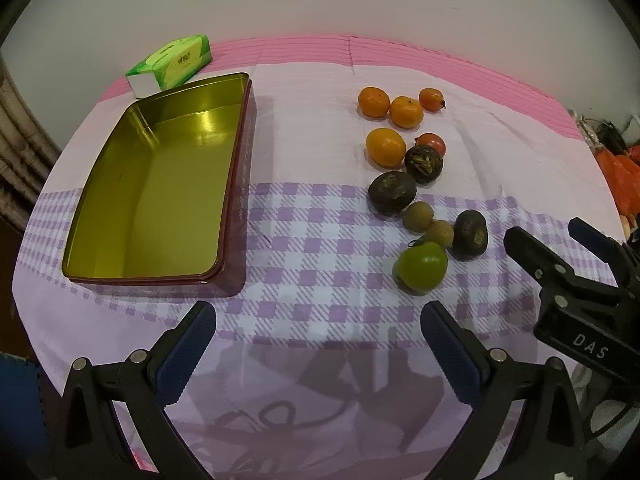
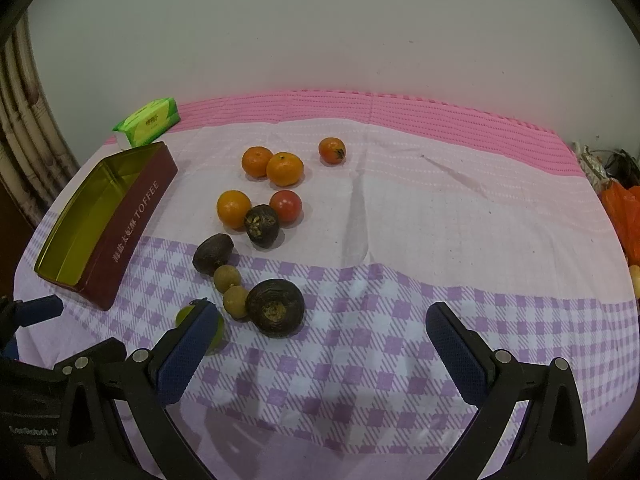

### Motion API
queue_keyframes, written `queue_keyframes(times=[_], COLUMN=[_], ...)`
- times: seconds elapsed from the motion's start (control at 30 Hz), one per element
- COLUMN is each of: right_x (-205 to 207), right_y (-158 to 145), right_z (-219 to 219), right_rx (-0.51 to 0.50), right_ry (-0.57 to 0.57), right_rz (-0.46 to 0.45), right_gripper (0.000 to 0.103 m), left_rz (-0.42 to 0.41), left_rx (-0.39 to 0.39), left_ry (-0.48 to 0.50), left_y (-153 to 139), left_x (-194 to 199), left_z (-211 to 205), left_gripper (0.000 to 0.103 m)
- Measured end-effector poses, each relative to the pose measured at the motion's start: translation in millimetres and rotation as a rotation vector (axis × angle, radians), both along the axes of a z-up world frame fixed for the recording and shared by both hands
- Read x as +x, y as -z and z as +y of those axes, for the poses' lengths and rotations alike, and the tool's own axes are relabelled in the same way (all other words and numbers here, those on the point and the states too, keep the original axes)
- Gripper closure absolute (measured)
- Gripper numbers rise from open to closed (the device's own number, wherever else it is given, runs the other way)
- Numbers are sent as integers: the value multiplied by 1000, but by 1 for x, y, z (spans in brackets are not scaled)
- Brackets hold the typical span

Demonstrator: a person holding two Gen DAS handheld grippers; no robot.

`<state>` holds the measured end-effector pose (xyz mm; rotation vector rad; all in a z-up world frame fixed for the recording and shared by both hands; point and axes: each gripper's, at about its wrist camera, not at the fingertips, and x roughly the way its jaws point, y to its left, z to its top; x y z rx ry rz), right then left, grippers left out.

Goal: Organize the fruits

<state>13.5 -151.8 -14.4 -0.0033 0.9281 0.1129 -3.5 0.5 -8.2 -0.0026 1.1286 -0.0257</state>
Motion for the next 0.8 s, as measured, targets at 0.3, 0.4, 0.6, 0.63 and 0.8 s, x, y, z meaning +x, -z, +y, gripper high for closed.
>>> queue_keyframes(times=[0.3, 0.4, 0.6, 0.63, 0.8], right_x=[0, 0, -1, 0, -2], right_y=[0, 0, 0, 0, 0], right_z=[2, 3, 4, 3, 4], right_rx=[3, 3, -1, 0, -17], right_ry=[-10, -12, -12, -12, -17], right_rz=[2, 0, -3, -3, -18], right_gripper=[0, 0, 0, 0, 0], left_rz=[7, 10, 9, 10, 17], left_rx=[16, 24, 22, 21, 25], left_ry=[-20, -19, -20, -19, -22], left_y=[1, 2, 4, 4, 5], left_x=[2, 2, 4, 3, 3], left_z=[3, 2, 3, 4, 5], left_gripper=[3, 3, 3, 3, 3])
